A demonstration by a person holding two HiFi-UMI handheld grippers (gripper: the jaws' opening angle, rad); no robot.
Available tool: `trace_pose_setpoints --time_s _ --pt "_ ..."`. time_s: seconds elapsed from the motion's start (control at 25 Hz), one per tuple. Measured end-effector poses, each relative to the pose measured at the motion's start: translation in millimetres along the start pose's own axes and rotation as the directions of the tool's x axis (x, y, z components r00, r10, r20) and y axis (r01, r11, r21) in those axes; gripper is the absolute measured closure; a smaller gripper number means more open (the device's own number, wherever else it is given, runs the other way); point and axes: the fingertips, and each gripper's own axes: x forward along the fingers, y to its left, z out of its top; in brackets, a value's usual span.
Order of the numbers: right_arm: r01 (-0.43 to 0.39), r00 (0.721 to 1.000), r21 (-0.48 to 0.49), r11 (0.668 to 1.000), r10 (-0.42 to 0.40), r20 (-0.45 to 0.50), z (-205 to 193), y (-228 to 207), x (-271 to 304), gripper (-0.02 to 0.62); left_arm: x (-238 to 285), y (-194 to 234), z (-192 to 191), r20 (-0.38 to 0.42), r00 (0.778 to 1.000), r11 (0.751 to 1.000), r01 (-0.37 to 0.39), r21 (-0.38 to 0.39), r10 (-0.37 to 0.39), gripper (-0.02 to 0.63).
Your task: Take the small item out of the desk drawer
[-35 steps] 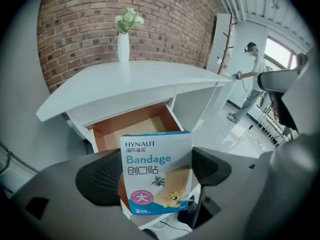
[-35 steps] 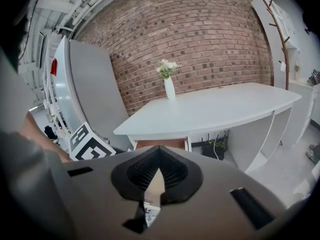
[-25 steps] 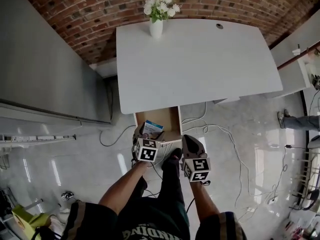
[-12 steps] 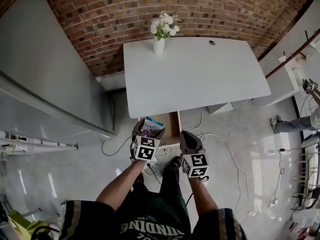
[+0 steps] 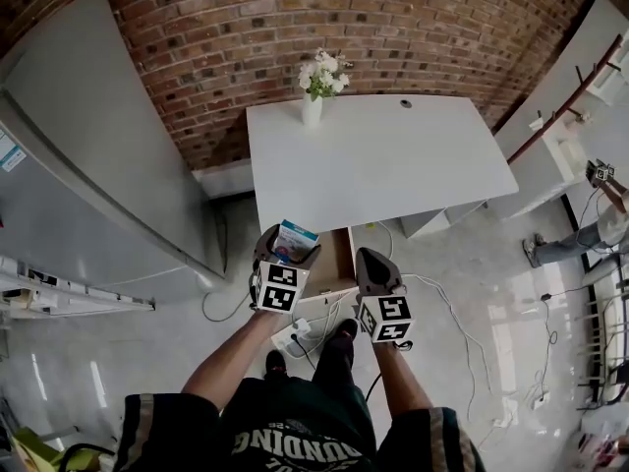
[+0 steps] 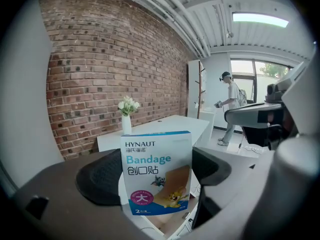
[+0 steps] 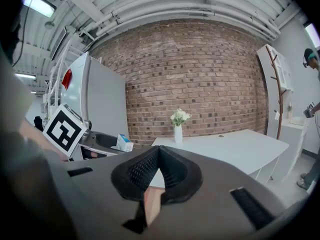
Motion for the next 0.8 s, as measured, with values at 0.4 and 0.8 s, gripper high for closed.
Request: trace_pose_setpoints --time_s 0.4,0.8 --pt "0.027 0.997 -0.005 1.000 -0.027 0.070 29 14 -16 0.571 -37 5 41 0.115 0.993 0.998 0.015 0.060 -0.022 0.173" --pt "0.038 0.994 -0.028 0.999 -0.035 0.103 36 26 -30 0.571 -60 5 53 0.160 0.987 0.995 0.012 0.098 -0.028 0.173"
